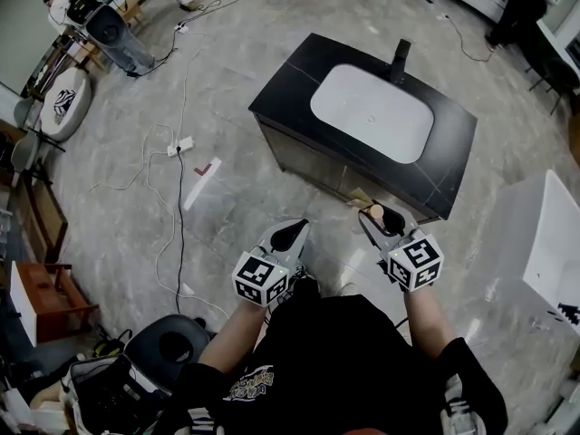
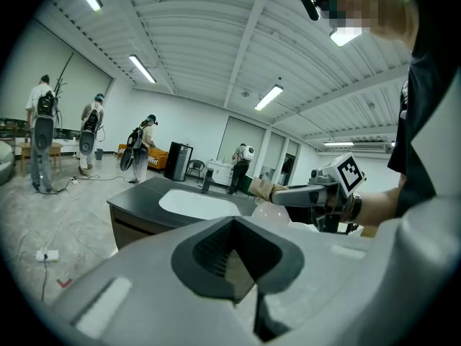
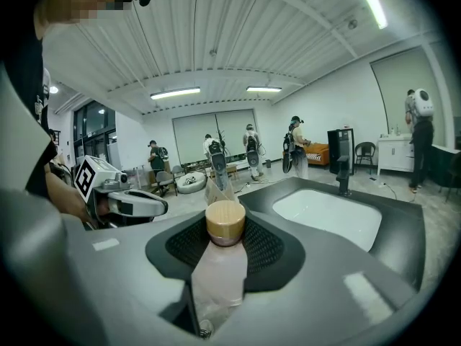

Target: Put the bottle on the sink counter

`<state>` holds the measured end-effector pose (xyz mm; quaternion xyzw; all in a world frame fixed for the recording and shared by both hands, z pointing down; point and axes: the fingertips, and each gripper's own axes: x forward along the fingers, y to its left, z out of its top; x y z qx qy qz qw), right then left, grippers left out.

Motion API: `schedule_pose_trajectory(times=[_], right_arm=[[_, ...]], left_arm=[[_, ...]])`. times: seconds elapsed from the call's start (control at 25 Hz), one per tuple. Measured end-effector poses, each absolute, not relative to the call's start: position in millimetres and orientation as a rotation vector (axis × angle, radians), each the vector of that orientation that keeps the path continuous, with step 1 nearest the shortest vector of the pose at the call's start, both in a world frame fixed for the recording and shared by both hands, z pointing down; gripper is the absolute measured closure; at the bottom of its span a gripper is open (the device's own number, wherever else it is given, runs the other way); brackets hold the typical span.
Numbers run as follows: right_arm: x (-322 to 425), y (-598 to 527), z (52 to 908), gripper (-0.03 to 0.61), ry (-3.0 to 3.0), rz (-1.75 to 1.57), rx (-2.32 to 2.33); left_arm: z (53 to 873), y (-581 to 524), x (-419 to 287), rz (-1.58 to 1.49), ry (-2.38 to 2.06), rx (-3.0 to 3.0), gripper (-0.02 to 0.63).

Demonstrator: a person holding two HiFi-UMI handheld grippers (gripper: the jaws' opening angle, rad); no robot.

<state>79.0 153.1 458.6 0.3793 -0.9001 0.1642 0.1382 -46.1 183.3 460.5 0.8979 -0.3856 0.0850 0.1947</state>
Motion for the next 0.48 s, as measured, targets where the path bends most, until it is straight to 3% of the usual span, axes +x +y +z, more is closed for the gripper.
schedule_pose_trajectory(times=[0.48], right_arm=[[30.5,107.5,463.1,0.414,-2.576,0.488,1.137]], left_arm=[[467.8,141.8,-100.5,0.233,-1.050,2.509,0.613]])
